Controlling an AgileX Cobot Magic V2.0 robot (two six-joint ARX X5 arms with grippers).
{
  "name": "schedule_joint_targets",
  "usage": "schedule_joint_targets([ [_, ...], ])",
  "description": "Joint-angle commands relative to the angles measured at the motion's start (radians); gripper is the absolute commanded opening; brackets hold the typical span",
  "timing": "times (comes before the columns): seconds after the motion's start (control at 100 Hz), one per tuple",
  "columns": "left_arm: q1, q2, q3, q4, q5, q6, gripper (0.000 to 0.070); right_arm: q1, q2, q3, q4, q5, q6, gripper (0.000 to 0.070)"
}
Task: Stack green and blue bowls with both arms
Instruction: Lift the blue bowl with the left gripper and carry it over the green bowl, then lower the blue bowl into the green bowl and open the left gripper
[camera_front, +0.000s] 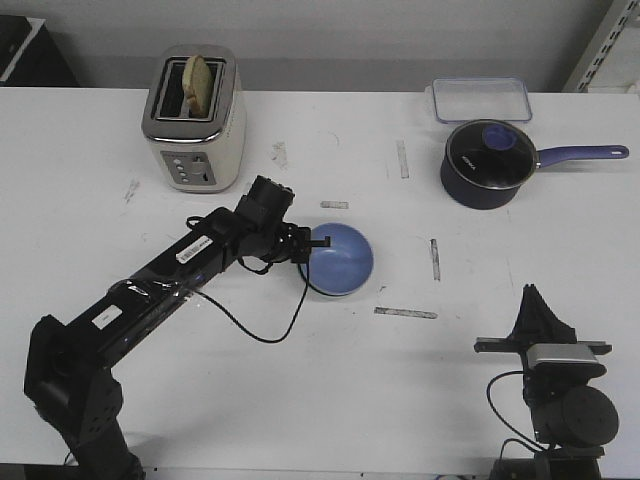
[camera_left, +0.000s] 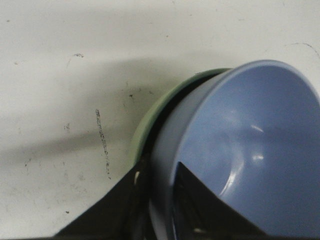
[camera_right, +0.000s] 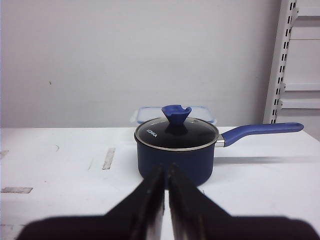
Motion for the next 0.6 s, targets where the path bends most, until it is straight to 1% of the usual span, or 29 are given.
schedule_joint_targets([
  [0.0, -0.008, 0.019, 0.024, 0.009, 0.0, -0.002, 0.0131, 0.0, 0.0, 0.001, 0.01, 0.0, -0.011, 0.0005],
  [0.07, -0.008, 0.018, 0.025, 0.017, 0.0, -0.002, 0.0132, 0.0, 0.0, 0.001, 0.01, 0.0, -0.011, 0.0005],
  [0.13, -0.008, 0.018, 0.026, 0.025, 0.0, -0.002, 0.0152, 0.0, 0.0, 0.001, 0.01, 0.0, -0.011, 0.0005],
  [0.23, -0.008, 0.007, 0.026, 0.031, 0.0, -0.001, 0.0274, 0.0, 0.0, 0.001, 0.01, 0.0, -0.011, 0.0005],
  [0.27, -0.008, 0.003, 0.026, 0.029, 0.001, 0.001, 0.03, 0.0, 0.0, 0.001, 0.01, 0.0, -0.011, 0.0005],
  [0.44, -0.008, -0.018, 0.026, 0.026, 0.001, 0.008, 0.0299, 0.0, 0.0, 0.001, 0.01, 0.0, -0.011, 0.0005],
  [0.51, -0.008, -0.031, 0.026, 0.029, 0.001, 0.035, 0.0299, 0.0, 0.0, 0.001, 0.01, 0.0, -0.011, 0.0005],
  [0.59, -0.007, -0.057, 0.021, 0.033, 0.0, 0.09, 0.0299, 0.0, 0.0, 0.001, 0.01, 0.0, -0.011, 0.0005],
])
